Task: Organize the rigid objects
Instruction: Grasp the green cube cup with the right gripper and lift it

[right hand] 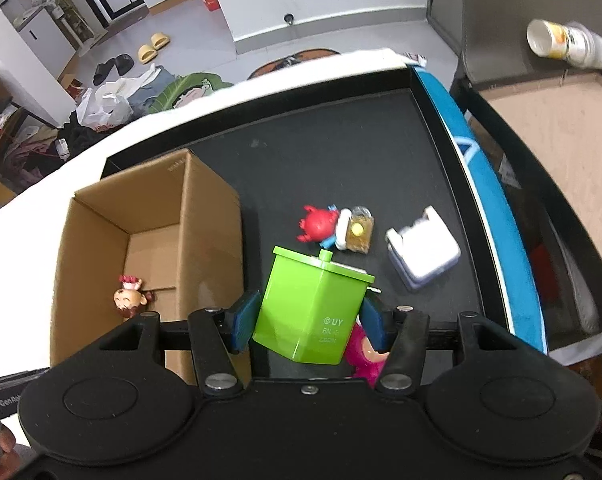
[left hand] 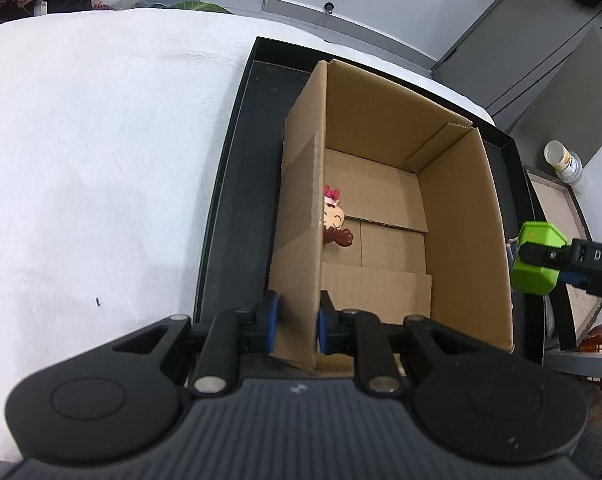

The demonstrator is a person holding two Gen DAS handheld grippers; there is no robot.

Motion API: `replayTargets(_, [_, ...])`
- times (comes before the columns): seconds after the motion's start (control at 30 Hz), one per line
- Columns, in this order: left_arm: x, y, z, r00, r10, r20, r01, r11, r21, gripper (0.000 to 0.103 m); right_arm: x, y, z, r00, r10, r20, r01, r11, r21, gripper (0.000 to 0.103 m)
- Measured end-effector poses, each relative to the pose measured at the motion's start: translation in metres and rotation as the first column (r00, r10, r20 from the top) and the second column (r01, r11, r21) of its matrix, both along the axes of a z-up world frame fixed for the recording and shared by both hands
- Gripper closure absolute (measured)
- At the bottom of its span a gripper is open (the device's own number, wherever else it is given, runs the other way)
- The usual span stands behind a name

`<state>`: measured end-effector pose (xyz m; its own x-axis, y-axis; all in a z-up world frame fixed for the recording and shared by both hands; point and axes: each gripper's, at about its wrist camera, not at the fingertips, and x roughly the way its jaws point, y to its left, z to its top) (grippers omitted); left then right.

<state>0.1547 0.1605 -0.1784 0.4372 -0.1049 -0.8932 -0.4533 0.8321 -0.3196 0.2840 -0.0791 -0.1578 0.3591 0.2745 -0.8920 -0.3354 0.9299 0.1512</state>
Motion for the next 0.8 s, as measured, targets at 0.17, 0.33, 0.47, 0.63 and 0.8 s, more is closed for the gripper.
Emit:
replayTargets(0.17, [-0.001, 0.000, 0.000, 1.000, -0.003, 0.005, 0.003, 1.000, 0.004, 0.085, -0.001, 0.017, 0.014, 0.998, 0.040, 0.055, -0.039, 0.999, -0.023, 0.050])
replayTargets(0.33, [-0.002, -0.001, 0.000, 1.000, -0.002, 0.009, 0.002, 1.000, 0.004, 0.085, -0.003, 0.037, 0.025, 0.993, 0.089, 0.081, -0.086, 0.995, -0.040, 0.050])
replayTargets(0.47, [-0.002, -0.001, 0.000, 1.000, -0.001, 0.011, 0.001, 1.000, 0.000, 0.084, -0.006, 0.054, 0.030, 0.985, 0.135, 0.111, -0.128, 0.990, -0.064, 0.050])
replayTargets(0.63, [-0.003, 0.001, -0.001, 1.000, -0.001, 0.015, 0.001, 1.000, -0.006, 0.084, -0.008, 0.071, 0.040, 0.976, 0.172, 0.133, -0.165, 0.984, -0.060, 0.050])
replayTargets(0.8, [-0.002, 0.002, -0.001, 1.000, -0.001, 0.015, 0.001, 1.000, -0.010, 0.084, -0.013, 0.088, 0.044, 0.969, 0.199, 0.147, -0.195, 0.980, -0.041, 0.050])
